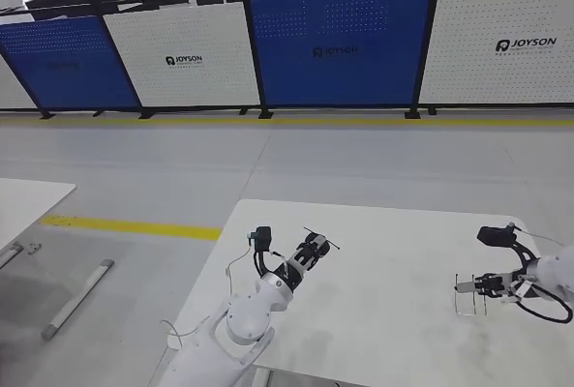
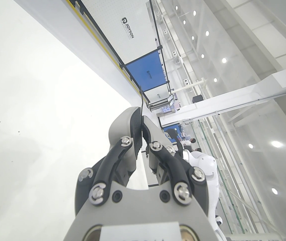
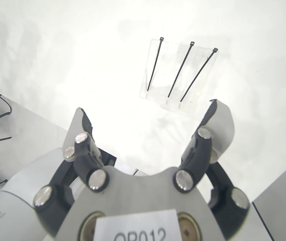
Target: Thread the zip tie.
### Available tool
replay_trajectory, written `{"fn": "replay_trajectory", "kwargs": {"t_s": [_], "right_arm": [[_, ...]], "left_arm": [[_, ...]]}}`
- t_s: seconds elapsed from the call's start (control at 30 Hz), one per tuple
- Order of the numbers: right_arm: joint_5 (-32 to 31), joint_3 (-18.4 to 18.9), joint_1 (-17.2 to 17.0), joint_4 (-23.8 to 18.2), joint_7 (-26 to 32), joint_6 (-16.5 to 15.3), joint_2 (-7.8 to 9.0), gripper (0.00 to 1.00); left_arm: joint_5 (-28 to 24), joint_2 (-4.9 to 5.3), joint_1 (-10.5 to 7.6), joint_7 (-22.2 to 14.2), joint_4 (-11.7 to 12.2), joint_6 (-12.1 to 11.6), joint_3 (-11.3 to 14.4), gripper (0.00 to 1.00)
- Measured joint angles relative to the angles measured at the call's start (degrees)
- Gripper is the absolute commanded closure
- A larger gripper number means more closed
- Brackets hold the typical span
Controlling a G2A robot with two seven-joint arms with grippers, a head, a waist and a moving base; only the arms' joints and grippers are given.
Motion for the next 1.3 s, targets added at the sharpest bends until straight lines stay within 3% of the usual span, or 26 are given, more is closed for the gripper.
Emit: {"fn": "replay_trajectory", "kwargs": {"t_s": [0.17,0.27,0.43,0.87,0.9,0.97,1.03,1.3], "right_arm": [[-1.13,-0.45,-0.42,0.09,-1.88,0.15,-0.12,0.00],[-0.58,-1.42,0.90,1.02,-0.61,-0.55,-0.51,0.00],[-0.92,-4.94,4.21,4.24,0.02,1.80,-1.84,0.00],[-3.26,-5.47,3.37,4.31,-1.53,3.12,-1.93,0.00],[-3.07,-5.45,3.58,4.68,-1.45,2.85,-1.98,0.03],[-2.68,-5.37,3.83,5.21,-1.40,2.64,-2.06,0.51],[-2.52,-5.31,4.03,5.58,-1.24,2.47,-2.12,0.55],[-3.59,-6.35,4.67,7.03,0.04,3.05,-2.47,0.55]], "left_arm": [[0.00,0.00,0.00,0.00,0.00,0.00,0.00,1.00],[0.00,0.00,0.00,0.00,0.00,0.00,0.00,1.00],[0.00,0.00,0.00,0.00,0.00,0.00,0.00,1.00],[0.00,0.00,0.00,0.00,0.00,0.00,0.00,1.00],[0.00,0.00,0.00,0.00,0.00,0.00,0.00,1.00],[0.00,0.00,0.00,0.00,0.00,0.00,0.00,1.00],[0.00,0.00,0.00,0.00,0.00,0.00,0.00,1.00],[0.00,0.00,0.00,0.00,0.00,0.00,0.00,1.00]]}}
